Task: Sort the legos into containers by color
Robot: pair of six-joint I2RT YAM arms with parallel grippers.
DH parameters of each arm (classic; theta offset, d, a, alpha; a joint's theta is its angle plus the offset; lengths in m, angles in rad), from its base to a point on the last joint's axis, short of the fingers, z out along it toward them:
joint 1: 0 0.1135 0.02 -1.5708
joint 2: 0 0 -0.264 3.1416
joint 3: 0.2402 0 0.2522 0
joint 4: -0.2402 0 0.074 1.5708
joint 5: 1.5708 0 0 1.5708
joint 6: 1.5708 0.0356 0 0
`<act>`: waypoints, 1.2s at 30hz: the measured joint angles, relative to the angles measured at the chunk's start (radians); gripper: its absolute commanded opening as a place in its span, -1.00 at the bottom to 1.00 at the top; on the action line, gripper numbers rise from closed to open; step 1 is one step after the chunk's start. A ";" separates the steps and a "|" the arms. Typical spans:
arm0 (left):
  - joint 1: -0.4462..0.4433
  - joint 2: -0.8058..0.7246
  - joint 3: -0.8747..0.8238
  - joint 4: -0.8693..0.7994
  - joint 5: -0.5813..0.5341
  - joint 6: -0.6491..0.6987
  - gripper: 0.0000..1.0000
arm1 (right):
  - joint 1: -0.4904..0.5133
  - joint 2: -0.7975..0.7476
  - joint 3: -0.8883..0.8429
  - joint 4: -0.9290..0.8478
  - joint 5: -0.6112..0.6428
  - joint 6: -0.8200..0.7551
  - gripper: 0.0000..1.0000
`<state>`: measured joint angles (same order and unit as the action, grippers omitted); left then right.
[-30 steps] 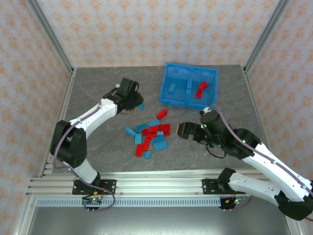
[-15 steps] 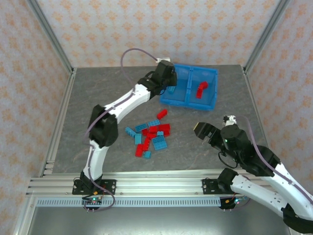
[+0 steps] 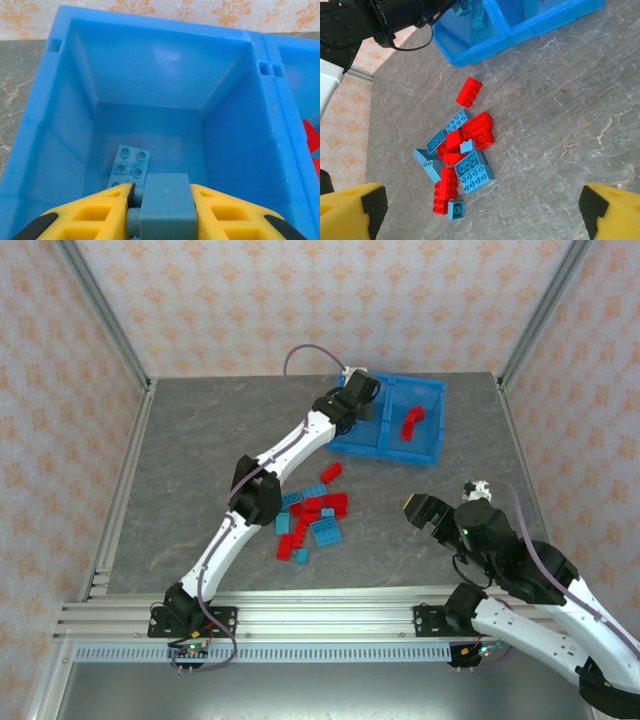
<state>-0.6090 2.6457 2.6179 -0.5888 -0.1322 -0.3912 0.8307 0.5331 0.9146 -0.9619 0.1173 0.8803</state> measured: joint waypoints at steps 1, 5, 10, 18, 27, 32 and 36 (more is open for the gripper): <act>0.000 0.002 0.000 0.000 0.000 0.000 -0.29 | 0.000 -0.001 0.000 -0.003 0.000 0.000 0.99; 0.000 0.006 0.000 0.000 0.001 -0.002 -0.03 | 0.000 -0.003 0.000 -0.008 0.000 0.003 0.99; 0.000 0.006 0.001 -0.006 0.004 -0.002 0.04 | 0.000 -0.003 0.000 -0.008 0.000 0.011 0.99; -0.033 -0.132 -0.130 -0.062 0.019 -0.008 0.05 | 0.000 -0.003 0.000 -0.011 -0.001 0.014 0.99; -0.075 -1.015 -1.010 0.026 -0.074 -0.086 0.04 | 0.000 -0.003 -0.005 0.008 -0.001 -0.006 0.99; -0.031 -1.314 -1.355 -0.006 -0.142 -0.240 0.19 | 0.000 0.038 -0.008 0.050 -0.013 -0.043 0.99; 0.063 -1.393 -1.660 -0.003 -0.093 -0.406 0.35 | 0.000 0.118 -0.008 0.093 -0.044 -0.066 0.99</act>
<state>-0.5465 1.2530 0.9577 -0.5922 -0.2249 -0.7967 0.8310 0.6510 0.9066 -0.8684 0.0731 0.8143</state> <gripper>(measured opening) 0.659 0.993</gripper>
